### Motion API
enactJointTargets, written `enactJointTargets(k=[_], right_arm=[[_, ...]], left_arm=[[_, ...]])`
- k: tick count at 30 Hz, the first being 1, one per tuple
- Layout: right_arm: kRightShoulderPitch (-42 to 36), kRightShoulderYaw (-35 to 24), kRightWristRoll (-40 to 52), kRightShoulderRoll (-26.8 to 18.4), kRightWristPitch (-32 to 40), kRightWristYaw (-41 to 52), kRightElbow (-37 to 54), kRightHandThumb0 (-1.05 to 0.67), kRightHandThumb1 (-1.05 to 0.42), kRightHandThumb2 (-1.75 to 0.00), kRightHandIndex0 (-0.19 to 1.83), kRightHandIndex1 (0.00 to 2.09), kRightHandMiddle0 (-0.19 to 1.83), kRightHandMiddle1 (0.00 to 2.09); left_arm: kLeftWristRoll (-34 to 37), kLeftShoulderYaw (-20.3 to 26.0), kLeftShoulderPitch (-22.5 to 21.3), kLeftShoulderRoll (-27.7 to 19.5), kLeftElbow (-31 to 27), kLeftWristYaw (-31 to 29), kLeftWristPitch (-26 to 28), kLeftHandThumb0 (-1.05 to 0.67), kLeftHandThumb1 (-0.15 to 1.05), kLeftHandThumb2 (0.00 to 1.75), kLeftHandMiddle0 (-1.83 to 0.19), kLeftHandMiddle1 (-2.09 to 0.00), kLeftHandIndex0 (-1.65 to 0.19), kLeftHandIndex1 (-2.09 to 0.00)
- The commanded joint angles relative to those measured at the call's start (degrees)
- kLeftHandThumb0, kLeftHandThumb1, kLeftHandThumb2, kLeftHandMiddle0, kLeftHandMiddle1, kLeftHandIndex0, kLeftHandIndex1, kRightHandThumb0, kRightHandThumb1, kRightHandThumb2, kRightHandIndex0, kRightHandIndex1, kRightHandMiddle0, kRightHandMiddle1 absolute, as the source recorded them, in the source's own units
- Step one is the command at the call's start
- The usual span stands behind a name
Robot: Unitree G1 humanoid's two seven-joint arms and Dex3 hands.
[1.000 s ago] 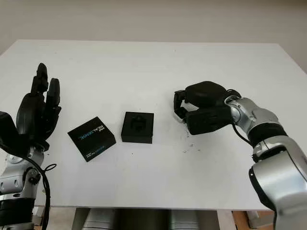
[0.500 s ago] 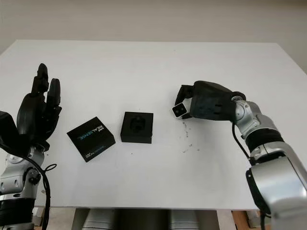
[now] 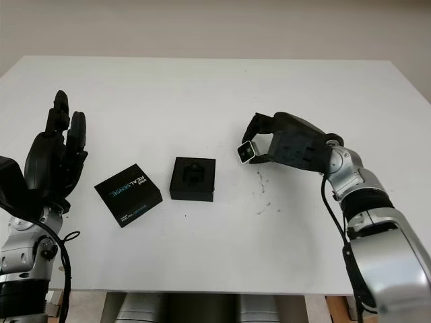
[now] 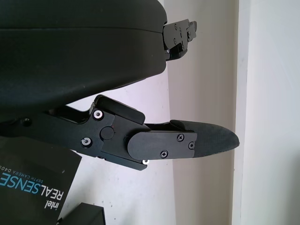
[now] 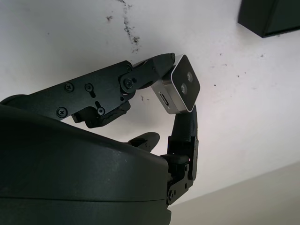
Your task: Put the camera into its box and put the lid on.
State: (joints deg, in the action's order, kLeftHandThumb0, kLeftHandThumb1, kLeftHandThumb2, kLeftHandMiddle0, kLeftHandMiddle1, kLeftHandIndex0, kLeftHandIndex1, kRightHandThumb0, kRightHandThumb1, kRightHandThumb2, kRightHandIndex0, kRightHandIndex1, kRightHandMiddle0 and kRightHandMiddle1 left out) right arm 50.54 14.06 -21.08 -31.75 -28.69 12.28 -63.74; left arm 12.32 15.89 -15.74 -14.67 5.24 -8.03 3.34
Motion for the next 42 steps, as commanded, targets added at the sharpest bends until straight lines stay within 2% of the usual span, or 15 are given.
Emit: enactJointTargets(k=[1,6,16,21,31,42], right_arm=[[-0.64,-1.58,1.53,0.61,-0.96,-0.22,1.53,-0.32,-0.95,-0.05,0.39,0.19,0.32,1.5],[-2.08,-4.01,4.44,1.79,-1.85,-0.53,3.06,-0.34,-0.94,-0.05,0.39,0.17,0.35,1.5],[-8.54,-10.27,14.5,6.82,1.64,2.4,15.38,-0.4,-0.93,-0.05,0.3,0.09,0.34,1.59],[-12.24,-13.73,21.34,11.3,8.09,4.27,22.54,-0.4,-0.93,-0.05,0.24,0.06,0.29,1.68],[-19.38,-13.86,25.17,18.03,18.75,4.9,36.74,-0.41,-0.93,-0.05,0.23,0.05,0.29,1.72],[-22.21,-12.83,25.68,23.19,25.12,4.74,40.14,-0.42,-0.92,-0.05,0.23,0.05,0.3,1.72]], left_arm=[[0.06,0.2,0.2,-0.7,-1.22,-0.11,0.25,-0.79,1.05,0.41,0.19,0.0,0.19,0.0],[0.19,0.54,-0.05,-0.77,-0.93,-0.1,0.45,-0.79,1.05,0.4,0.19,0.0,0.19,0.0],[0.81,0.88,-0.27,-1.13,-0.87,-0.86,0.97,-0.79,1.05,0.39,0.19,0.0,0.19,0.0],[0.41,0.65,-0.06,-1.38,-0.84,-0.86,0.98,-0.8,1.05,0.4,0.19,0.0,0.19,0.0],[0.87,0.79,0.23,-1.28,-1.35,-0.76,1.48,-0.78,1.05,0.4,0.19,0.0,0.19,0.0],[1.18,0.89,1.0,-1.62,-1.77,-1.52,2.11,-0.78,1.05,0.4,0.19,0.0,0.19,0.0]])
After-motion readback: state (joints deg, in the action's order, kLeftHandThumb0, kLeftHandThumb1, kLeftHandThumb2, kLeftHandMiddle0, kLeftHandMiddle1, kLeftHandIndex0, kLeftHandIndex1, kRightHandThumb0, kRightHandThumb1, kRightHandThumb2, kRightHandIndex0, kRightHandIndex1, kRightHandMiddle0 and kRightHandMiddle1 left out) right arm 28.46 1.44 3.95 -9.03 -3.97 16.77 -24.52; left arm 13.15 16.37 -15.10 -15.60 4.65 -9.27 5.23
